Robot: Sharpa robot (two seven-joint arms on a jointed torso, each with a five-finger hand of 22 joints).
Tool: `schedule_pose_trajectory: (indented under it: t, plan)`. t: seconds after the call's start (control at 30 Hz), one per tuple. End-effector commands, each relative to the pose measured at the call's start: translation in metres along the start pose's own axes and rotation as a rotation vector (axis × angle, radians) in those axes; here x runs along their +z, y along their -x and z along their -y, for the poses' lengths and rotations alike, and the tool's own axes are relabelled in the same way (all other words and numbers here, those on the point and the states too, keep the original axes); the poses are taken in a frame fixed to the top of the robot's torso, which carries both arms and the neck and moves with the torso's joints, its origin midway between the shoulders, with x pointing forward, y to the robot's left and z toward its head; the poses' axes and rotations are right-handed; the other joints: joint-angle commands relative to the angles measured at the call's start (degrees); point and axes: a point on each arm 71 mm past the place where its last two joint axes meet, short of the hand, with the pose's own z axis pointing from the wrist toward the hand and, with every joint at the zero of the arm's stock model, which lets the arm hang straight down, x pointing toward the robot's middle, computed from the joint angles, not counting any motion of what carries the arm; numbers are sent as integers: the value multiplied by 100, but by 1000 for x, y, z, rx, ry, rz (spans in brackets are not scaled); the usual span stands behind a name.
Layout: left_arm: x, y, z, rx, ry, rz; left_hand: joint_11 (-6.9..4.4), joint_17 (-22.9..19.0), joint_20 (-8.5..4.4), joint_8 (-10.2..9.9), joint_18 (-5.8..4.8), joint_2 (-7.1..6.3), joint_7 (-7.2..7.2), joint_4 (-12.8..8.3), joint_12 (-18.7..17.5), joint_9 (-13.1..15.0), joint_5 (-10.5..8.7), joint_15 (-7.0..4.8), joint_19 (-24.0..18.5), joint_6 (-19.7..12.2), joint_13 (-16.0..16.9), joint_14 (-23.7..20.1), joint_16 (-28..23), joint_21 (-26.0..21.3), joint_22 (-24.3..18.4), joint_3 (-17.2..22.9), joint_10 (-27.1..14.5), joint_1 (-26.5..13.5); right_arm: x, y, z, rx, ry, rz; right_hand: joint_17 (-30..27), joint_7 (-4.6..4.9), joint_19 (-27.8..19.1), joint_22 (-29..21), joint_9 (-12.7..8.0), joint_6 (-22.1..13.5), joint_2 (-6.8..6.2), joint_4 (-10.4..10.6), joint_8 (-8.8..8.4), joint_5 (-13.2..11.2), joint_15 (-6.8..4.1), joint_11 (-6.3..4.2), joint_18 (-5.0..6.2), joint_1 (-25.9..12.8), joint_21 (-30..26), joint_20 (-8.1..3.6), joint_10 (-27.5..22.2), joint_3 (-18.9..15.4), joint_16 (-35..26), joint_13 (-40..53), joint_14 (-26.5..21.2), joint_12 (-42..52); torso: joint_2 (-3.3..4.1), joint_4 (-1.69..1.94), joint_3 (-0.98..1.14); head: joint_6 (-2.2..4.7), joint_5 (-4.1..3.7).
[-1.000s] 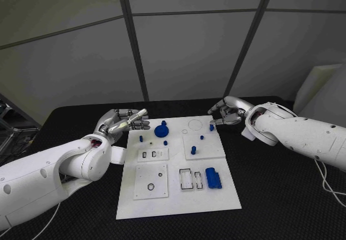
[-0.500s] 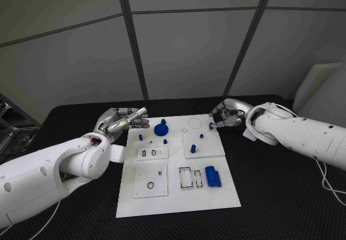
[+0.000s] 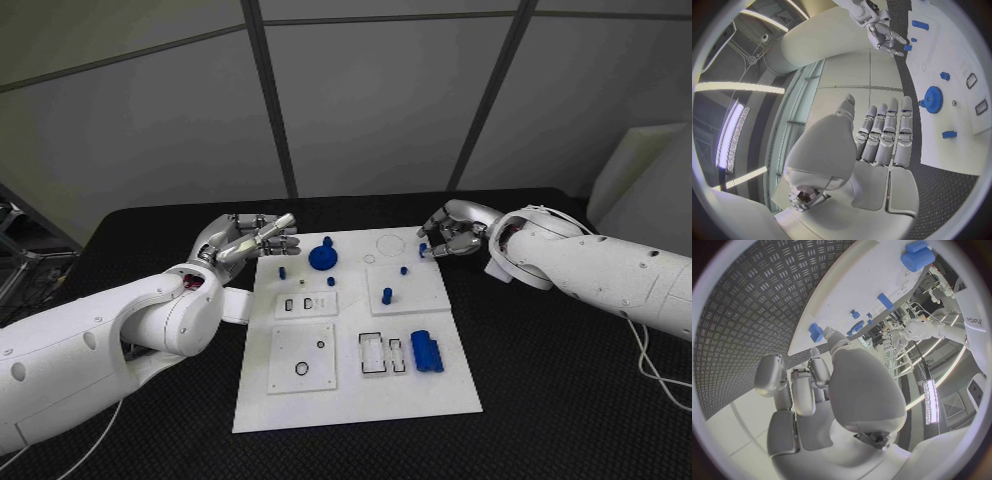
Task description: Assemble the parts on the task board
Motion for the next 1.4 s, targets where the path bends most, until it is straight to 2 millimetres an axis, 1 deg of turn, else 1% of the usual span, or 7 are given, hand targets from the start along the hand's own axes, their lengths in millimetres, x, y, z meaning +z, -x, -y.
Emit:
schedule_pose_trajectory:
  t: [0.03, 0.1, 0.33, 0.5, 0.9, 1.4]
  plan:
    - [0, -2, 1, -4, -10, -13, 13, 6, 26, -30, 69, 24, 2, -42, -37, -4, -29, 11, 11, -11, 9, -16, -34, -26, -6, 5, -28, 10, 1, -3, 0, -8, -4, -25, 828, 7, 16, 12, 12, 53, 50, -1, 27, -28, 28, 24, 32, 13, -11, 46, -9, -33, -12, 13, 445, 18, 3, 4, 0, -16, 5]
    - [1, -1, 1, -4, -10, -13, 13, 6, 26, -30, 69, 24, 2, -42, -37, -4, -29, 11, 11, -11, 9, -16, -34, -26, -6, 5, -28, 10, 1, -4, 0, -8, -4, -28, 831, 7, 19, 17, 15, 70, 57, -1, 35, -29, 28, 24, 31, 15, -9, 46, -6, -37, -11, 16, 446, 24, -2, 2, -3, -23, 13]
    - [1, -1, 1, -3, -9, -11, 13, 6, 26, -30, 69, 24, 2, -42, -37, -4, -29, 11, 11, -11, 9, -16, -34, -26, -6, 5, -28, 10, 2, -5, 1, -8, -7, -31, 858, 4, 46, 52, 33, 166, 98, -1, 76, -30, 26, 21, 25, 23, 11, 47, 23, -53, 3, 47, 454, 65, -1, 2, -3, -40, 18]
    - [1, -1, 0, -3, -9, -11, 13, 6, 26, -30, 69, 24, 2, -42, -37, -4, -29, 11, 11, -11, 9, -16, -34, -26, -6, 5, -28, 10, 3, -6, 1, -8, -11, -35, 901, -20, 91, 111, 59, 319, 148, 3, 149, -36, 12, 2, 14, 19, 45, 38, 85, -76, 25, 120, 467, 158, -1, -1, 1, -53, 28]
    - [1, -1, 0, -4, -7, -11, 13, 6, 26, -30, 69, 24, 2, -42, -37, -4, -29, 11, 11, -11, 9, -16, -34, -26, -6, 5, -28, 10, 6, -7, 1, -13, -21, -38, 1010, -46, 162, 208, 73, 447, 222, 22, 206, -38, -8, -23, -6, 2, 101, 21, 149, -85, 78, 192, 494, 249, -8, 1, -4, -67, 29]
    - [1, -1, 0, -3, -6, -9, 12, 12, 27, -30, 70, 28, 0, -52, -37, -3, -28, 10, 9, -11, 10, -17, -39, -28, -8, 0, -28, 16, 8, -8, 2, -23, -34, -44, 1022, -50, 173, 223, 75, 464, 229, 24, 213, -40, -10, -26, -10, 1, 109, 19, 154, -85, 83, 197, 497, 256, -5, -4, 0, -84, 46]
